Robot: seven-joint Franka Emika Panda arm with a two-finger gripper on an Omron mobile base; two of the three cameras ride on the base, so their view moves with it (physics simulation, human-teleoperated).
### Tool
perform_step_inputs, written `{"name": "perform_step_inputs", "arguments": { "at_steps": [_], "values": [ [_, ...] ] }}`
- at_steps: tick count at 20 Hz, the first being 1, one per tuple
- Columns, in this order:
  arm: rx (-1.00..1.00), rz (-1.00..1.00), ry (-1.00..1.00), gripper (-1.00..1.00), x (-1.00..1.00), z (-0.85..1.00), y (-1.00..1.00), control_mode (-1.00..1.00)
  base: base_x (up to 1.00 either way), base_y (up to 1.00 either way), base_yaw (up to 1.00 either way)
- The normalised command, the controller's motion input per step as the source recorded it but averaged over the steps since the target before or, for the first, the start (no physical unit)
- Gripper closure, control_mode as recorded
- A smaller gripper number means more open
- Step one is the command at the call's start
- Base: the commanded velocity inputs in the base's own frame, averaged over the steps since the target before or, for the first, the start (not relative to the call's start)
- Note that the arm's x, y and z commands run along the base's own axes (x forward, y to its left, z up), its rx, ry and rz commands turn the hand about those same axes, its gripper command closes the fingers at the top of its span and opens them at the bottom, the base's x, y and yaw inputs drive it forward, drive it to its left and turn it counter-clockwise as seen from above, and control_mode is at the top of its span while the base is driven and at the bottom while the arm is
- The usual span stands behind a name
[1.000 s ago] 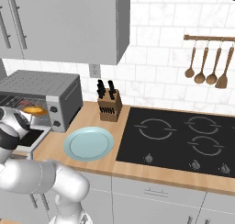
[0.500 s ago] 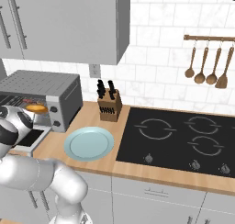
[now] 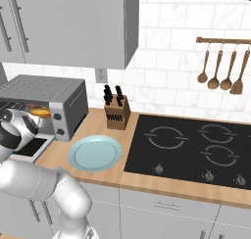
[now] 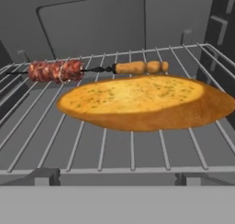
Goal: Pick up the kebab skewer and baguette bread, and place them inside the toaster oven. Close the toaster oven door and start by setting the timer.
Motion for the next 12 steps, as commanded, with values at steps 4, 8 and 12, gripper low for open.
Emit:
{"name": "perform_step_inputs", "arguments": {
  "at_steps": [4, 8, 12],
  "values": [
    [0.00, 0.00, 0.00, -1.00, 0.17, 0.05, 0.04, -1.00, 0.00, 0.00, 0.00],
    [0.00, 0.00, 0.00, -1.00, 0.02, 0.00, 0.02, -1.00, 0.00, 0.00, 0.00],
    [0.00, 0.00, 0.00, -1.00, -0.05, 0.01, 0.00, -1.00, 0.00, 0.00, 0.00]
  ]
}}
